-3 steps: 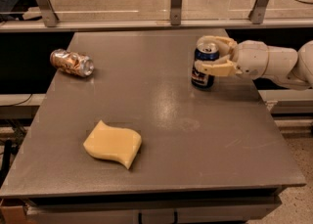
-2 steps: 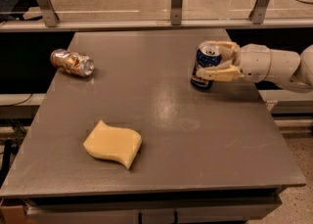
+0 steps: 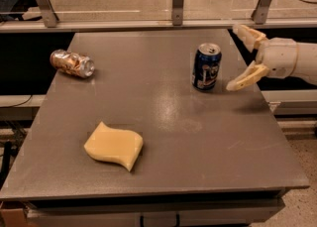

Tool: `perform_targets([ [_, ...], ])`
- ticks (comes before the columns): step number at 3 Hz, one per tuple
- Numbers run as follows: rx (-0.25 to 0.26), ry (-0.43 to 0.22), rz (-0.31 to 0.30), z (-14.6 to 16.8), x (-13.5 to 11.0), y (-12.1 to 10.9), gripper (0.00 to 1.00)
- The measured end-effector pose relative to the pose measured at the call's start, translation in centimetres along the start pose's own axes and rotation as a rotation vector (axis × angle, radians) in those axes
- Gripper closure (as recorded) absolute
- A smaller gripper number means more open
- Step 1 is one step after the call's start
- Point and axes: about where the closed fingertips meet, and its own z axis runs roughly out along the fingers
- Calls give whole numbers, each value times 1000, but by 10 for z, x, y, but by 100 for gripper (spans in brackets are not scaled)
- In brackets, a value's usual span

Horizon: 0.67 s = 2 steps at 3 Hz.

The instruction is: Place pepsi can upright

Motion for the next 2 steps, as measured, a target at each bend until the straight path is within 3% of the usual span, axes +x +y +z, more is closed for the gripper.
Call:
perform_targets([
  [1,47,115,-50,-48,-16,-16,0],
  [2,52,112,-54,-49,-17,-19,0],
])
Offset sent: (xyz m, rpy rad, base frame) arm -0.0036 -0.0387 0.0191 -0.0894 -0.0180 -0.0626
